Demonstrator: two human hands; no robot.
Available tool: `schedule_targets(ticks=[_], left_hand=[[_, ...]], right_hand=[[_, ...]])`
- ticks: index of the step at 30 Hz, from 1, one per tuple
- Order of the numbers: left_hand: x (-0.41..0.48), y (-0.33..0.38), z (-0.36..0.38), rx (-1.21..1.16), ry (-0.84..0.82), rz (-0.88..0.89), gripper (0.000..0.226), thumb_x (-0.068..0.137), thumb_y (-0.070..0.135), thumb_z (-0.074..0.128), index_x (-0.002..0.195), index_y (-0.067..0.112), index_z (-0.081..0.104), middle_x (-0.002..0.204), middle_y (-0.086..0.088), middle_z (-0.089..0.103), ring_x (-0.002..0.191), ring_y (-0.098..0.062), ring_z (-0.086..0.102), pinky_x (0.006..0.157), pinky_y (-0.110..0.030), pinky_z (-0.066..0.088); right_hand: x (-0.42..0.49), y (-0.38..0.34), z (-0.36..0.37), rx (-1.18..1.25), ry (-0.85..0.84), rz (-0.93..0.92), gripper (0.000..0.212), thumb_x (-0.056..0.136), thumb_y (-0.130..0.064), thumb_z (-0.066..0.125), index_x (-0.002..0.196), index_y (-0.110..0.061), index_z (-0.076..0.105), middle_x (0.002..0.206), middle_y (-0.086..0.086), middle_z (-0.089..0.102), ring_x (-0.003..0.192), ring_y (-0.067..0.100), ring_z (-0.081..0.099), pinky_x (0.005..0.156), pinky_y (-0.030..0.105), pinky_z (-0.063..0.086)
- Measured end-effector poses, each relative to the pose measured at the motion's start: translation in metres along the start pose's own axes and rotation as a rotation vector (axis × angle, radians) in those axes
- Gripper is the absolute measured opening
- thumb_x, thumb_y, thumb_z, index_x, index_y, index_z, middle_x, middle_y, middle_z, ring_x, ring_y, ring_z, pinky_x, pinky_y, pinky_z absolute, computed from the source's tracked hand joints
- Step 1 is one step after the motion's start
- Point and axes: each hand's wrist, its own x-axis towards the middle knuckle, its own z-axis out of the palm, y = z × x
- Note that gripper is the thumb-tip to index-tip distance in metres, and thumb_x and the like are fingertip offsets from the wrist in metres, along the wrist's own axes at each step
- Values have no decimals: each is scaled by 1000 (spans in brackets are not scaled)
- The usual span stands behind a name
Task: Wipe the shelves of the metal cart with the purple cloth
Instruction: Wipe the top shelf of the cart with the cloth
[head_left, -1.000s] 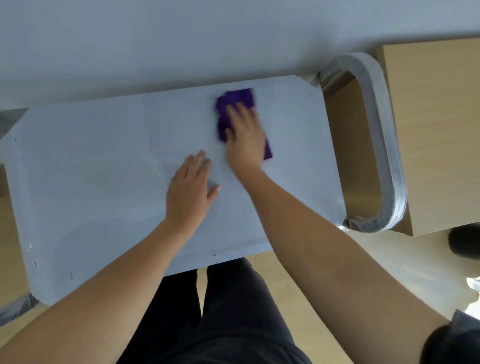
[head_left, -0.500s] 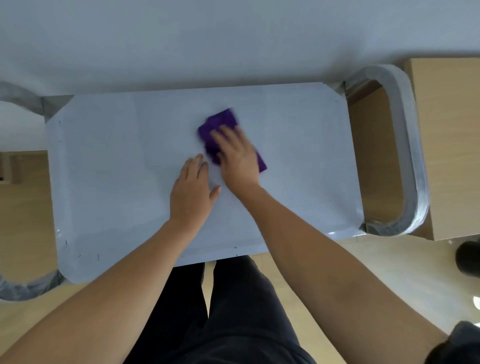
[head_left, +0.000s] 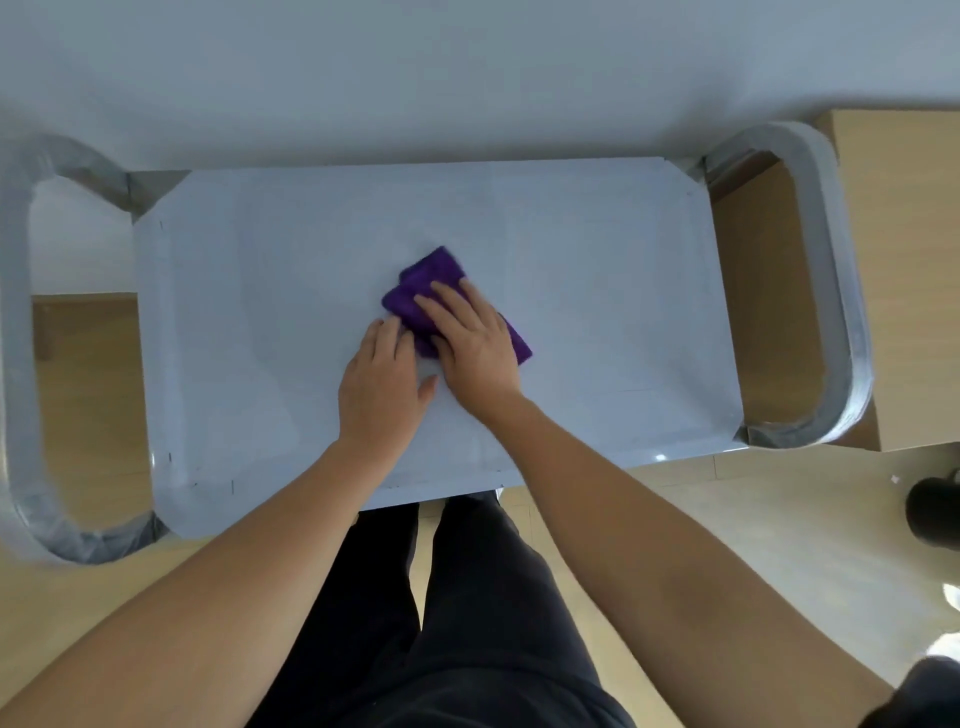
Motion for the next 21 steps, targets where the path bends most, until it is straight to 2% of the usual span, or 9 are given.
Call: schedule_targets(ticks=[2, 4, 7, 10, 13, 15, 17, 19, 21], left_hand=[[-2, -4, 0, 11, -2, 16, 62, 83, 34, 70, 132, 3, 49, 143, -13, 43, 134, -31, 41, 96, -41, 49], [-4, -6, -1, 1, -10, 33, 62, 85, 33, 68, 135, 3, 48, 148, -12, 40, 137, -31, 38, 95, -43, 48], [-7, -7, -2, -9, -34, 58, 61, 89, 34, 63, 138, 3, 43, 153, -10, 32, 142, -29, 30, 99, -42, 45], [-8, -10, -3, -29, -43, 63, 61, 89, 34, 62, 140, 6, 41, 156, -7, 29, 144, -27, 26, 103, -41, 41], [-9, -15, -6, -70, -49, 67, 59, 84, 30, 68, 133, 3, 48, 148, -12, 39, 138, -30, 35, 101, -44, 45], [-10, -22, -8, -63, -54, 68, 56, 82, 30, 70, 127, 4, 52, 141, -11, 45, 134, -28, 40, 96, -42, 49], [-13, -31, -11, -42, -59, 80, 58, 84, 31, 69, 133, 7, 49, 146, -9, 40, 137, -26, 36, 99, -40, 47], [-16, -40, -13, -52, -59, 74, 58, 87, 30, 65, 137, 8, 46, 153, -7, 33, 141, -26, 30, 102, -41, 42], [-18, -46, -14, -54, -44, 66, 55, 89, 30, 63, 136, 8, 47, 154, -6, 30, 142, -26, 28, 102, -42, 42]], right_hand=[[0, 21, -11, 27, -81, -139, 47, 89, -10, 62, 135, -17, 58, 143, 6, 54, 138, 30, 42, 113, 41, 36], [-4, 45, -22, -17, -47, -103, 48, 88, -9, 62, 135, -16, 58, 143, 8, 53, 137, 31, 43, 114, 41, 35], [-18, 64, -32, 1, 142, 299, 49, 90, -8, 57, 138, -16, 55, 145, 7, 50, 139, 32, 39, 114, 44, 34], [-25, 15, -7, -28, 284, 672, 52, 90, -9, 56, 141, -16, 50, 149, 5, 47, 142, 33, 34, 116, 42, 30], [-37, -32, 18, -63, 106, 305, 55, 87, -10, 59, 140, -19, 51, 146, 4, 50, 141, 31, 36, 112, 40, 31], [-41, -20, 13, -31, -21, 26, 49, 91, -13, 58, 139, -20, 53, 145, 3, 52, 140, 30, 39, 111, 40, 36], [-36, 5, -1, -68, -41, -90, 45, 94, -19, 55, 139, -20, 54, 145, 3, 52, 139, 28, 41, 110, 41, 39], [-31, 19, -10, -77, 14, 72, 46, 95, -19, 54, 141, -21, 52, 146, 3, 50, 140, 27, 39, 111, 41, 38], [-19, 7, -5, -45, 132, 397, 49, 95, -15, 52, 144, -21, 48, 150, 2, 45, 144, 27, 32, 113, 43, 34]])
